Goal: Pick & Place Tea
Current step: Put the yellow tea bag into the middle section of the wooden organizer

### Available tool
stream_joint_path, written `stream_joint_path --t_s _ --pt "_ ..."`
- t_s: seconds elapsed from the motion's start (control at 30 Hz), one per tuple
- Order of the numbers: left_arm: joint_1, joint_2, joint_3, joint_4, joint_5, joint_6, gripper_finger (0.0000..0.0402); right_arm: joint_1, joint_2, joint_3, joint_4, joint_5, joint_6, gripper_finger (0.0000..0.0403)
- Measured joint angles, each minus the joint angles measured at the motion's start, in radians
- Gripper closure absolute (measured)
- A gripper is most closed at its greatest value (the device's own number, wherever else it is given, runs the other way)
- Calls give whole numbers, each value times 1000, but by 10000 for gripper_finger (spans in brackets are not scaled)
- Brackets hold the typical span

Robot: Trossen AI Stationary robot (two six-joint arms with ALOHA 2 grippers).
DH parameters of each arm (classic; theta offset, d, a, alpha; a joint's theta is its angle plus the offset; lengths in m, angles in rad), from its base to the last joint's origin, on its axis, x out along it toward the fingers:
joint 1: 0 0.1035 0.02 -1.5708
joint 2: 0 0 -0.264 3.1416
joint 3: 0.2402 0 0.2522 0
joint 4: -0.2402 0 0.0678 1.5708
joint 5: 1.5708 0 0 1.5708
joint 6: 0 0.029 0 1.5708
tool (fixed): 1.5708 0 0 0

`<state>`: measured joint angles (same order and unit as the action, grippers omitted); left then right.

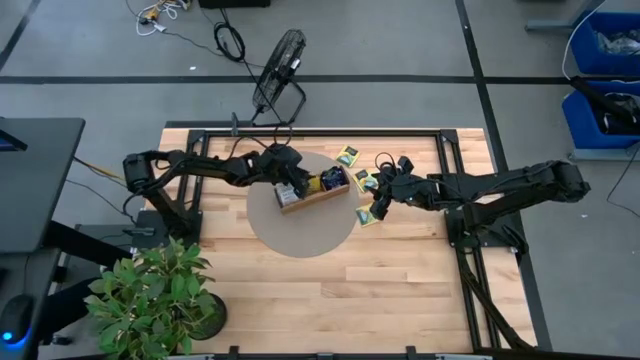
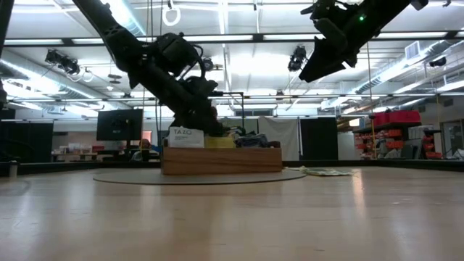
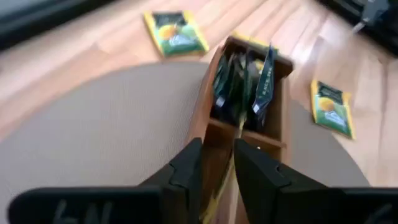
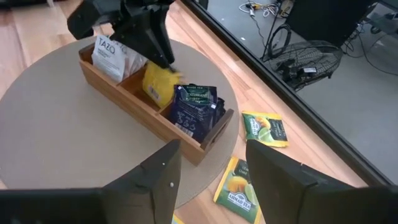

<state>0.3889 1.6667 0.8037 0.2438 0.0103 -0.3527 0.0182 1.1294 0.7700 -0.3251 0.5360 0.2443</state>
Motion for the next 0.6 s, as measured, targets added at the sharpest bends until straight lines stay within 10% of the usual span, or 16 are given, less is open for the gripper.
stream_joint_path --t_s 0.6 --pt "2 -155 0 48 -17 23 255 -25 12 0 -43 -97 -18 213"
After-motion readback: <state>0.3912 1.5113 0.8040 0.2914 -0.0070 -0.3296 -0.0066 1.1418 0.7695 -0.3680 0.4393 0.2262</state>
